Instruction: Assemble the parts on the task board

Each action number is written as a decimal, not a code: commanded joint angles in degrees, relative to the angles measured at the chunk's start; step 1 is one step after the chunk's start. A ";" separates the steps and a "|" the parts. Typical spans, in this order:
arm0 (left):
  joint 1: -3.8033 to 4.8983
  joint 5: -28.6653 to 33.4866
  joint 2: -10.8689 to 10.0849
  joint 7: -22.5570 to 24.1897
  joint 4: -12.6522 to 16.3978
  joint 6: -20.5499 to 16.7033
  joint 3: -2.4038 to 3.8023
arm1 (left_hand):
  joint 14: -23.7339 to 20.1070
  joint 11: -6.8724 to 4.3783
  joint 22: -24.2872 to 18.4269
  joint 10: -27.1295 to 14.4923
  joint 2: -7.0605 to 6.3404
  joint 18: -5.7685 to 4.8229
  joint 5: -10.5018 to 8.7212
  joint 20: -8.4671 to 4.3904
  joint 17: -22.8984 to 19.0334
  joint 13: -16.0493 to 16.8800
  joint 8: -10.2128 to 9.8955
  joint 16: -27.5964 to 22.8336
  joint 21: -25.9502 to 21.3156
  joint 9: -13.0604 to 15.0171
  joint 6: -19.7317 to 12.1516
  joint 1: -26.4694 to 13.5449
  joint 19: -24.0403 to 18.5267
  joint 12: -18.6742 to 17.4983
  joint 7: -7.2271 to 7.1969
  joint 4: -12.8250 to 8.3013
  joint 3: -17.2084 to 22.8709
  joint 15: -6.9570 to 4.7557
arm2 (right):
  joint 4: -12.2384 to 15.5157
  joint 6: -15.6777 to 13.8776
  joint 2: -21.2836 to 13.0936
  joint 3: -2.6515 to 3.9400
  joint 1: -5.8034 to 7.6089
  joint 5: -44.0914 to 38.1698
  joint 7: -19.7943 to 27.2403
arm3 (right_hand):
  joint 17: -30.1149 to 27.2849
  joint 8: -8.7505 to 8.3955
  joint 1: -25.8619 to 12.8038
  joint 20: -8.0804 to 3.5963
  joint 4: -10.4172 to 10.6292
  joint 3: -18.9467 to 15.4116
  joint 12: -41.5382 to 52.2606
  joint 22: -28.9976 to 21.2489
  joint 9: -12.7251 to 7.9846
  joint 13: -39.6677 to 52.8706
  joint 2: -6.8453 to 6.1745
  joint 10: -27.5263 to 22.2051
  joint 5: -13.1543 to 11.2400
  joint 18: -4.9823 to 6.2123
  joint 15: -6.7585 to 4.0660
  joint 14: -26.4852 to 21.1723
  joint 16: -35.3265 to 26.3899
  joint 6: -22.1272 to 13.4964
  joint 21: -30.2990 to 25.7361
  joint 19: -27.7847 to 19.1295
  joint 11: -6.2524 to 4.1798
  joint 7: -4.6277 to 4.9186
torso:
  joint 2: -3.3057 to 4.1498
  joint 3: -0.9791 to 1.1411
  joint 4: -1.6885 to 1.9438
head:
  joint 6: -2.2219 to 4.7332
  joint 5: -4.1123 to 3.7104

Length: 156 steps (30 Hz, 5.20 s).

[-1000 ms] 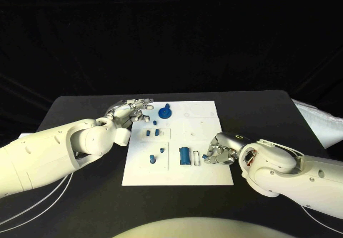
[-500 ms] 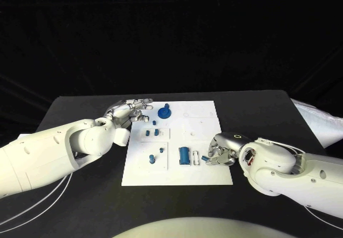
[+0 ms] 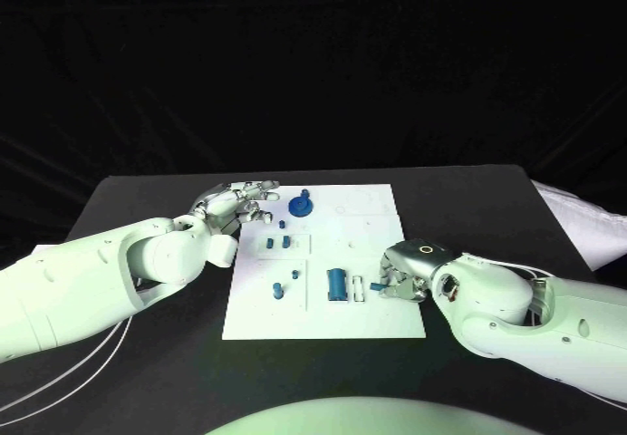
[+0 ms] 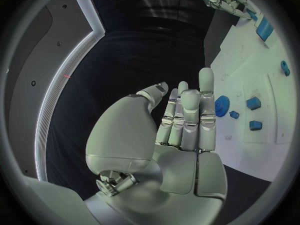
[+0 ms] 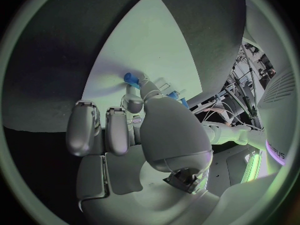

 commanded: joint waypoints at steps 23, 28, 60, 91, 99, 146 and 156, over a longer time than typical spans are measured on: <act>0.03 -0.20 -0.14 -0.04 0.24 1.05 0.05 | -0.79 0.04 -0.13 -0.42 0.06 0.63 0.33 0.13 -0.95 0.05 0.25 -0.85 -0.28 -0.03 -0.59 0.58 0.23 0.20 0.02 -0.33 0.01 -0.04 | 0.59 0.88 -0.61 -0.34 0.08 1.28 -2.62 | 2.18 -0.66 -6.14 -0.43 4.06 7.68 1.54 2.13 -0.15 1.26 0.15 1.91 8.53 -0.60 -0.53 3.45 1.43 0.61 1.44 0.91 -0.49 -0.58 | 0.03 0.02 0.02 | 0.03 0.17; 0.03 -0.20 -0.11 -0.06 0.25 1.09 0.05 | -0.86 0.05 -0.14 -0.45 0.07 0.63 0.34 0.13 -1.06 0.05 0.26 -0.92 -0.30 -0.03 -0.61 0.59 0.21 0.21 0.03 -0.35 0.03 -0.04 | 1.13 -3.86 -0.99 -0.31 0.84 7.57 -2.91 | 2.59 -0.81 -7.06 -0.50 4.79 9.06 2.07 2.33 -0.14 1.74 -0.27 2.28 9.46 -0.62 -0.58 3.54 1.69 0.94 1.57 1.00 -0.60 -0.67 | 0.02 -0.01 0.04 | 0.02 0.19; 0.03 -0.20 0.13 -0.12 0.34 1.14 0.05 | -1.02 0.06 -0.16 -0.49 0.10 0.63 0.34 0.13 -1.39 0.05 0.27 -1.12 -0.35 -0.03 -0.63 0.61 0.18 0.23 0.04 -0.36 0.05 -0.03 | 0.56 -5.68 1.95 -0.23 1.32 22.74 -2.81 | 4.07 -0.82 -11.38 -0.72 8.15 12.43 5.06 3.58 0.29 4.44 -1.80 3.96 11.28 -0.82 -0.76 3.85 2.72 2.39 2.32 1.52 -0.81 -0.95 | 0.04 0.01 -0.05 | -0.05 0.37; 0.04 -0.20 0.17 -0.43 0.41 1.42 0.05 | -1.19 0.09 -0.24 -0.60 0.14 0.62 0.34 0.16 -1.54 0.06 0.33 -1.27 -0.50 -0.03 -0.69 0.62 0.10 0.32 0.07 -0.40 0.08 0.00 | -1.01 -4.66 3.59 -0.23 1.30 19.74 -2.95 | 4.08 -0.57 -18.45 -0.78 12.70 8.28 5.98 3.70 0.91 5.87 -4.22 4.39 10.46 -0.83 -0.75 3.77 2.63 3.00 2.34 1.44 -0.79 -1.01 | 0.02 0.04 0.00 | -0.22 0.31; 0.04 -0.21 0.14 -0.48 0.38 1.46 0.05 | -1.19 0.09 -0.24 -0.60 0.14 0.62 0.34 0.16 -1.54 0.06 0.33 -1.27 -0.50 -0.03 -0.69 0.62 0.10 0.32 0.07 -0.40 0.08 0.00 | -0.61 -5.09 3.44 -0.23 1.30 18.85 -2.85 | 3.99 -0.58 -19.78 -0.80 13.02 4.87 5.75 3.58 1.11 5.97 -4.40 4.25 10.70 -0.80 -0.77 3.74 2.51 2.87 2.23 1.36 -0.80 -1.04 | 0.03 0.08 -0.05 | -0.15 0.26; 0.04 -0.69 0.08 -0.59 0.20 1.60 0.05 | -1.30 0.09 -0.30 -0.69 0.16 0.63 0.34 0.17 -1.68 0.06 0.43 -1.38 -0.62 -0.01 -0.70 0.70 0.06 0.42 0.07 -0.49 0.12 0.01 | -3.91 -5.49 3.72 -0.23 0.70 19.87 -0.18 | 4.42 -0.52 -9.82 -0.81 8.59 -1.73 5.90 4.12 1.79 6.99 -1.84 4.50 4.25 -0.88 -0.78 3.84 2.64 2.82 2.34 1.51 -0.81 -0.99 | 0.00 0.11 -0.06 | -0.32 0.29; 0.04 -0.69 0.10 -0.56 0.13 1.54 0.05 | -1.30 0.09 -0.30 -0.69 0.16 0.63 0.34 0.17 -1.68 0.06 0.43 -1.38 -0.62 -0.01 -0.70 0.70 0.06 0.42 0.07 -0.49 0.12 0.01 | -2.83 -11.37 2.33 -0.10 0.78 24.09 8.44 | 3.81 -0.64 -10.37 -0.75 9.31 -3.26 5.43 3.93 1.80 6.77 -1.48 4.34 4.46 -0.84 -0.73 3.70 2.17 2.70 2.21 1.40 -0.77 -0.98 | -0.06 0.02 -0.06 | -0.23 0.07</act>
